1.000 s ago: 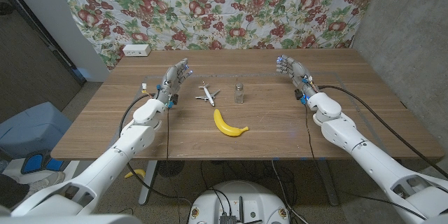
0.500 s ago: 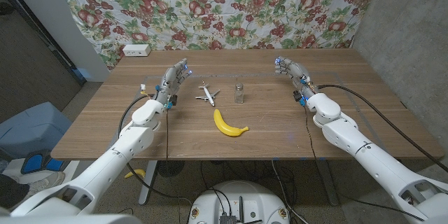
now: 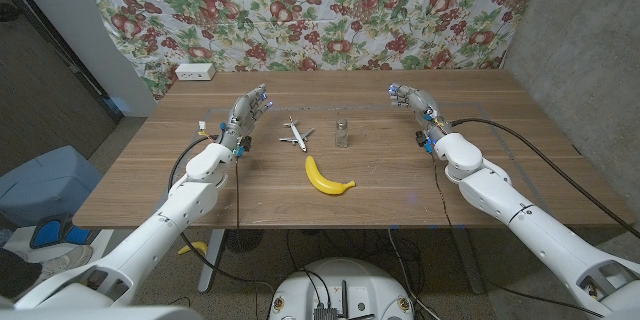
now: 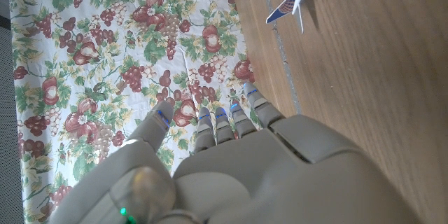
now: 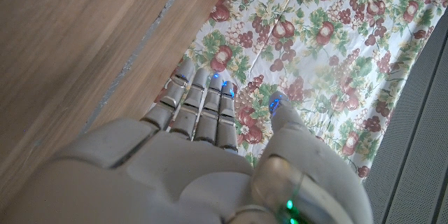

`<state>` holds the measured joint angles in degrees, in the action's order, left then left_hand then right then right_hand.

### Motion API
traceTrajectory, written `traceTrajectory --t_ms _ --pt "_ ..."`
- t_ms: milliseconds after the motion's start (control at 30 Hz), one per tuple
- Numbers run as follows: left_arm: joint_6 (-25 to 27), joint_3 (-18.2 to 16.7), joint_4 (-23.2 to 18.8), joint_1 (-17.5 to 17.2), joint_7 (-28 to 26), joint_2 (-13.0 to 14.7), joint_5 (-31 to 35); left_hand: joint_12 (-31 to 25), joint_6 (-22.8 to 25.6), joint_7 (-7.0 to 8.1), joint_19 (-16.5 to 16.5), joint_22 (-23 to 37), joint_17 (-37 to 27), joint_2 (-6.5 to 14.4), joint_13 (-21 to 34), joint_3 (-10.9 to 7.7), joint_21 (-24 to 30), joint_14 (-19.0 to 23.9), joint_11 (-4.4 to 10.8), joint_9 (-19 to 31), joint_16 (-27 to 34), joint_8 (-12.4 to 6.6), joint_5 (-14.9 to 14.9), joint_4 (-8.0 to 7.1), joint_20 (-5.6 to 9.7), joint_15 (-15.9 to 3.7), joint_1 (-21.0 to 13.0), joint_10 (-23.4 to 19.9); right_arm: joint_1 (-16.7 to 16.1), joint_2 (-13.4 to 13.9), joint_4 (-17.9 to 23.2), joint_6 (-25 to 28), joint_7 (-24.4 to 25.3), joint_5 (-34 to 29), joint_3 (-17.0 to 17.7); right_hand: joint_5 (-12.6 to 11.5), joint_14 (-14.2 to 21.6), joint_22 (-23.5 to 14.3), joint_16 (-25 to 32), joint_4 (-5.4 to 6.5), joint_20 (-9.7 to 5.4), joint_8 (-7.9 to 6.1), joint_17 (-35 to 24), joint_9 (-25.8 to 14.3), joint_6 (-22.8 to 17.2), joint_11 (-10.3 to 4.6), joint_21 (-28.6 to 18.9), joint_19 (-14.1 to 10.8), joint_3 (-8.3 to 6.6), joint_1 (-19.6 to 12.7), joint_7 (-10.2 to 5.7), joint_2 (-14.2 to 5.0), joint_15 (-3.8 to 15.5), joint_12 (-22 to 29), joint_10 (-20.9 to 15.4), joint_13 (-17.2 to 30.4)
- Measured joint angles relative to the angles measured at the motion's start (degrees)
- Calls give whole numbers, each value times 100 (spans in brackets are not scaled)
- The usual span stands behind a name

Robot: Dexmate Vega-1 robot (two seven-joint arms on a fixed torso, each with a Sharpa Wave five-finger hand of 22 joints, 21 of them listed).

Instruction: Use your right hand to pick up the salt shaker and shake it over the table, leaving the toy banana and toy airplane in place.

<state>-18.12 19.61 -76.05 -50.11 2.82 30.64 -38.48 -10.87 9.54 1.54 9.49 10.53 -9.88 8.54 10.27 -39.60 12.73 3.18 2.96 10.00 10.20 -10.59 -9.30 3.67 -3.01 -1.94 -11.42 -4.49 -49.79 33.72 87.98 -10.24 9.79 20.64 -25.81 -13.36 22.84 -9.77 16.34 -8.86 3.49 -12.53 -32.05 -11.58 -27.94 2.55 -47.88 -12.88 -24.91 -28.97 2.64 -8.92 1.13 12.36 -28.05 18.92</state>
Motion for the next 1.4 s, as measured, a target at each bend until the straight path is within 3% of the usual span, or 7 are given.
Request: traceTrajectory --t_ms 633,700,1400 --pt "-32 1 155 111 130 -38 -35 0 0 0 6 0 0 0 0 24 0 0 0 0 0 0 -24 23 -6 0 0 0 -69 151 456 489 310 -474 -129 -44 0 1 0 -24 -42 0 19 0 -42 -21 44 -42 -24 -2 -20 2 0 0 -20 -5" --pt "-32 6 160 114 135 -41 -36 0 -1 0 6 0 0 0 0 23 0 0 0 0 0 0 -24 23 -6 0 0 0 -83 172 503 529 326 -506 -139 -44 0 1 0 -23 -41 0 20 0 -42 -21 44 -43 -24 -83 -20 84 0 8 -20 -5" --pt "-32 39 142 122 138 -51 -24 0 -1 0 6 0 0 0 0 23 0 0 0 0 0 0 -23 23 -6 0 0 0 -219 417 1067 1166 489 -915 -249 -44 -22 1 45 -23 -21 0 47 -29 -71 1 107 -63 -24 -119 11 45 21 45 -41 -4"
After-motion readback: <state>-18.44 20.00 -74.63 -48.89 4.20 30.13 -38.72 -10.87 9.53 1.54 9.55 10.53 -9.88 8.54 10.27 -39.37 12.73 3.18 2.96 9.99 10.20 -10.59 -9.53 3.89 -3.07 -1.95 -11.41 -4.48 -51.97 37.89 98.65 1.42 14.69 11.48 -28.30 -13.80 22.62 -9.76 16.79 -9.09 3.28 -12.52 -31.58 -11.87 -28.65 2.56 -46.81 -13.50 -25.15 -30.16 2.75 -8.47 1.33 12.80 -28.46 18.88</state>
